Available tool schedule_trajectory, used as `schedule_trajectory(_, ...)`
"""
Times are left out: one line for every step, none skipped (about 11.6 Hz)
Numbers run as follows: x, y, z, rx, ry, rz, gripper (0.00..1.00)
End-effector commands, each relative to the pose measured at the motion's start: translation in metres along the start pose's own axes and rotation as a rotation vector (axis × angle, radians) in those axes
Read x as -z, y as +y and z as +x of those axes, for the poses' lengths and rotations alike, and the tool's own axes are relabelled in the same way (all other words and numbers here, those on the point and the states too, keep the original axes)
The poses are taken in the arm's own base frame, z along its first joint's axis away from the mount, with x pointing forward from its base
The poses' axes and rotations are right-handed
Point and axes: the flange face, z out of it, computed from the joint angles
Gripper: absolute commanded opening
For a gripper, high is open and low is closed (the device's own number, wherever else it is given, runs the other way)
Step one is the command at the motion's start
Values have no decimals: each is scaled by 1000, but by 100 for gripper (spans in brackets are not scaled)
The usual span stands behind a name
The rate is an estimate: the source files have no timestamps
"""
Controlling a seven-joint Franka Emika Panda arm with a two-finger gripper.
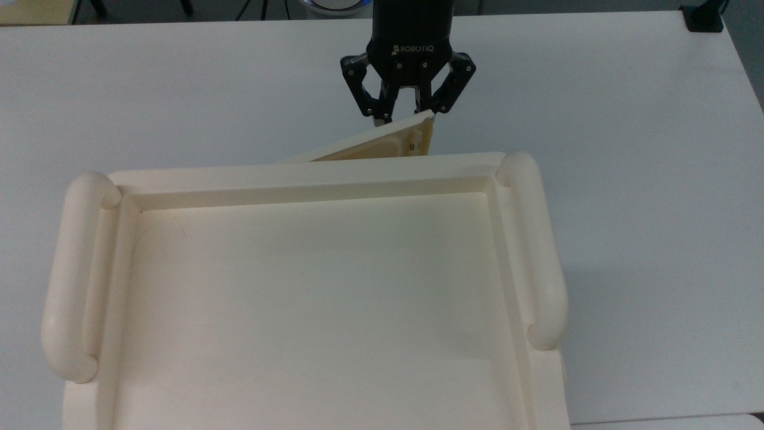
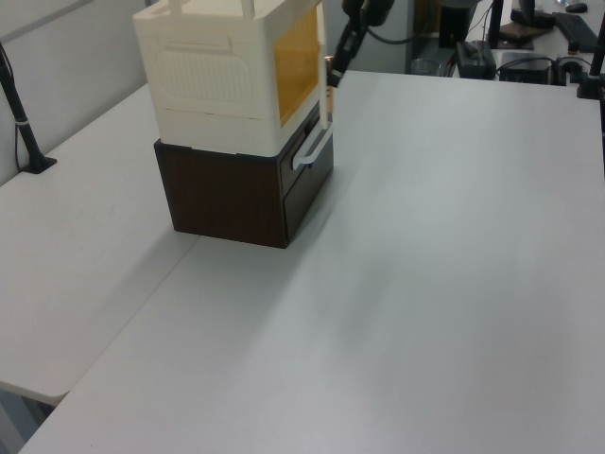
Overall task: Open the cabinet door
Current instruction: 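Pull the door edge outward with the gripper, swinging the door open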
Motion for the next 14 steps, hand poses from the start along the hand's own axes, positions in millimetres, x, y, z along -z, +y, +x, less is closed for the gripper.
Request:
schedule_trajectory(16, 15, -18, -12, -86, -14, 90)
schedule_trajectory(28, 16, -21, -20, -93, -5, 96)
schedule_trajectory(37, 18, -25, -24, -109, -2, 100)
schedule_trajectory(55, 25, -30, -33, -115, -6, 100)
schedule_trajectory(72, 28, -31, -36, -94, -8, 100)
schedule_trajectory(95, 33, -25, -47, -44, -3, 99)
schedule_trajectory(101, 34, -21, -52, -25, 5, 99)
schedule_trajectory(106, 33, -18, -50, -1, 11, 99)
schedule_trajectory(115, 31, -10, -60, 74, 19, 99)
schedule_trajectory(119, 27, -6, -57, 110, 25, 99)
schedule_trajectory(121, 24, -2, -53, 144, 31, 99)
schedule_trajectory(122, 20, 1, -49, 178, 36, 99)
schedule_trajectory(120, 15, 5, -42, 206, 44, 99)
schedule_trajectory(117, 9, 6, -32, 212, 46, 99)
